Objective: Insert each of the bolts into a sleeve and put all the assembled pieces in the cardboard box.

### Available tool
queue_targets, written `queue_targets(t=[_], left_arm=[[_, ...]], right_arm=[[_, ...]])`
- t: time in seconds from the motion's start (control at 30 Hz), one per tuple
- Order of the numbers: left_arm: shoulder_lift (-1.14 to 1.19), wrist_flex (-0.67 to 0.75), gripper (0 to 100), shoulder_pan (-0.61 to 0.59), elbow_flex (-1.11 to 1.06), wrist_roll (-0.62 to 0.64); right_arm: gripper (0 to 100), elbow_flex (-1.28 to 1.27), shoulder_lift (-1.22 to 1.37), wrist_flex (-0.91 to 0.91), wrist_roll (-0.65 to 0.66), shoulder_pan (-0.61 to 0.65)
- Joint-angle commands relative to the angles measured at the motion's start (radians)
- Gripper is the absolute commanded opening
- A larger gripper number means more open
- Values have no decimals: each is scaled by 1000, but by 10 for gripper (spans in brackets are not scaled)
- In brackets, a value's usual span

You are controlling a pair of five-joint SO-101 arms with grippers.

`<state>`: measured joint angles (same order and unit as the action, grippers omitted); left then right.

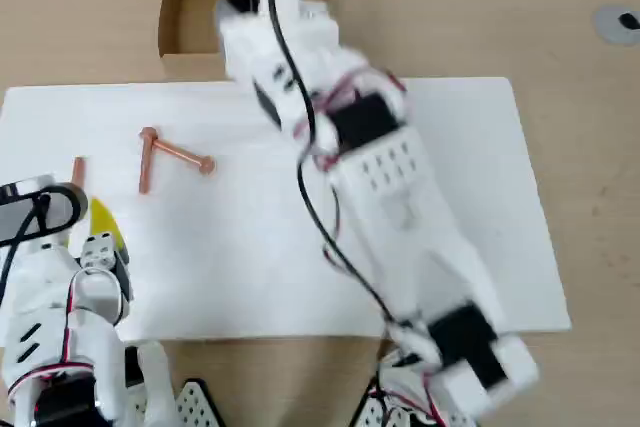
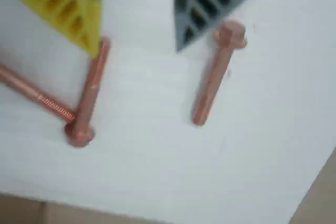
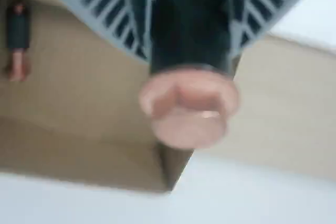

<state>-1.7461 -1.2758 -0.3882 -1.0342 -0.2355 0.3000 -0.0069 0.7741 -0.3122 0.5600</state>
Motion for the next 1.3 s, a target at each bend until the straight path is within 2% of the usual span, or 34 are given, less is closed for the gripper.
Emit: queue_targets(t=[0.0, 0.17, 0.27, 0.53, 0.67, 0.9, 1.27], left_arm=[[7, 2, 107, -18, -20, -9], [7, 8, 107, -18, -98, -5], [5, 57, 107, -20, -161, -5], [4, 166, 107, -20, -259, -3], [1, 164, 107, -20, -250, -3], [1, 161, 107, -20, -239, -3], [1, 157, 107, -21, -239, -3]], right_arm=[[9, 374, 203, 49, -5, -65], [9, 705, 516, 118, 6, -133], [9, 855, 690, 114, 25, -160], [9, 1156, 1058, 89, 31, -188], [9, 1202, 1179, 18, 31, -217], [9, 1194, 1245, -55, 28, -245], [10, 1193, 1297, -54, 31, -240]])
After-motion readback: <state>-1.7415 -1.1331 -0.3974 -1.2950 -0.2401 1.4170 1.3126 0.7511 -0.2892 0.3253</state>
